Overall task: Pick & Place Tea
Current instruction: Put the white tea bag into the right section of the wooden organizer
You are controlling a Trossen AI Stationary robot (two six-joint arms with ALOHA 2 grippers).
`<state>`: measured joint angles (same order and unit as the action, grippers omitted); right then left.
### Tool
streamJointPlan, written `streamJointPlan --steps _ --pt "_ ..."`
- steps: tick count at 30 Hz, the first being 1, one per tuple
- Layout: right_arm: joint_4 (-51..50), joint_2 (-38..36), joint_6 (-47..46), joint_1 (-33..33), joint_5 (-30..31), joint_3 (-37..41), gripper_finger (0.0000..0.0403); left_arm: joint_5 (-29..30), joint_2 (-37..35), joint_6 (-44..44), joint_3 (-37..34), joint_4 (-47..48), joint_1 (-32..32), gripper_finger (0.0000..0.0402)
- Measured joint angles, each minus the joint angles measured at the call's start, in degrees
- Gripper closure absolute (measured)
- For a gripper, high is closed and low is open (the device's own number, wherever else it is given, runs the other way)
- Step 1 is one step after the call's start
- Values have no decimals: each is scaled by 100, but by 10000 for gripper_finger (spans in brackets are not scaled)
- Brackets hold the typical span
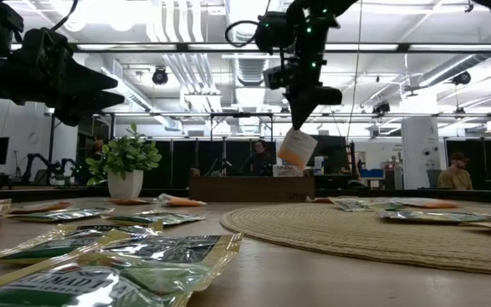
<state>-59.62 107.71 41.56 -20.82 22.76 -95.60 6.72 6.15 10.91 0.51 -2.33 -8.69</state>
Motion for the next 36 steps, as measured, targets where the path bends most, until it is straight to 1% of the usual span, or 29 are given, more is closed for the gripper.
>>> streamJointPlan --steps 12,16,21,26,31,36 --pt "77 513 544 -35 -2 -80 395 -1 -1 0 0 0 0 168" --pt "182 635 553 -35 -2 -79 395 -1 0 1 0 0 0 168" --pt "277 668 562 -33 22 -73 395 0 0 0 0 0 -1 168" --pt "324 664 881 -33 -23 -76 395 0 0 -1 0 0 0 168" --pt "364 670 975 -28 -56 -71 395 0 0 -1 0 0 -1 168" --pt "632 670 1240 30 -80 -68 395 0 0 -1 0 0 -1 168"
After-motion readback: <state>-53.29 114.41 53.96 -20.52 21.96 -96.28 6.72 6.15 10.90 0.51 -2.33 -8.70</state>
